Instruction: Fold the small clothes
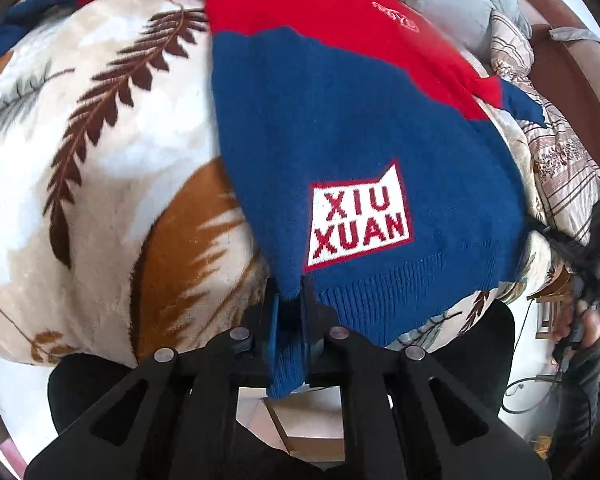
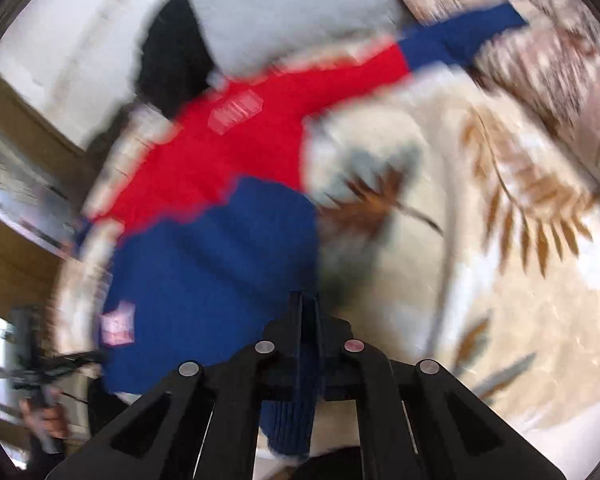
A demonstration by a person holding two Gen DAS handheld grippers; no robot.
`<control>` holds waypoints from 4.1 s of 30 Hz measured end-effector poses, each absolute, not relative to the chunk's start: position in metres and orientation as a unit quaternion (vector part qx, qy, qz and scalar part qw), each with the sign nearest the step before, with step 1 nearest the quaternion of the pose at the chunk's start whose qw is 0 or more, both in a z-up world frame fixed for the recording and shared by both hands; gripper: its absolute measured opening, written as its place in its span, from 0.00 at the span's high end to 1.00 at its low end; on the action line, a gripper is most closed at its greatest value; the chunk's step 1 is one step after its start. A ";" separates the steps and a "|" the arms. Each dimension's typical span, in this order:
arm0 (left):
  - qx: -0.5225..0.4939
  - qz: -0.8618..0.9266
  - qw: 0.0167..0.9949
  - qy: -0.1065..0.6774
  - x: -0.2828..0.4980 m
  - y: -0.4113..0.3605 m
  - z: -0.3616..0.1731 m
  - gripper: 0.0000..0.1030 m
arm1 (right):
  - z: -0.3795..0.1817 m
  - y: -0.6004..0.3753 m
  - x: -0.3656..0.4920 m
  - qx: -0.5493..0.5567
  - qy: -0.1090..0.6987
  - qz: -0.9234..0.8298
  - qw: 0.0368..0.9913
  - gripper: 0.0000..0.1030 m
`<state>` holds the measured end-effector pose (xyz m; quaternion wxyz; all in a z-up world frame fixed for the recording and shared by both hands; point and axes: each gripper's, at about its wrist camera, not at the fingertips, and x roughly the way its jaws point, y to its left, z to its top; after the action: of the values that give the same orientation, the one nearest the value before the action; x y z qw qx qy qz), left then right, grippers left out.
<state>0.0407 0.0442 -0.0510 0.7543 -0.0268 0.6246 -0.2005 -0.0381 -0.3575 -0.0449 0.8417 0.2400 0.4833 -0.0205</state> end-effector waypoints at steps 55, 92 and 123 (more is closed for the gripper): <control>-0.124 -0.237 0.817 0.510 0.242 -0.020 -0.044 0.38 | 0.017 -0.643 0.074 0.321 0.236 -0.362 0.843 0.96; -0.194 -0.260 0.779 0.536 0.263 0.023 -0.045 0.38 | -0.018 -0.245 0.273 0.279 0.353 0.010 0.893 0.96; -0.220 -0.291 0.722 0.588 0.289 -0.073 -0.054 1.00 | -0.061 -0.414 0.103 0.464 0.310 -0.077 0.826 0.60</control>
<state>0.2891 -0.0733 -0.0542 0.7219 -0.2202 0.5879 -0.2912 0.1027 -0.4142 -0.0613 0.8259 0.4643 0.3103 -0.0772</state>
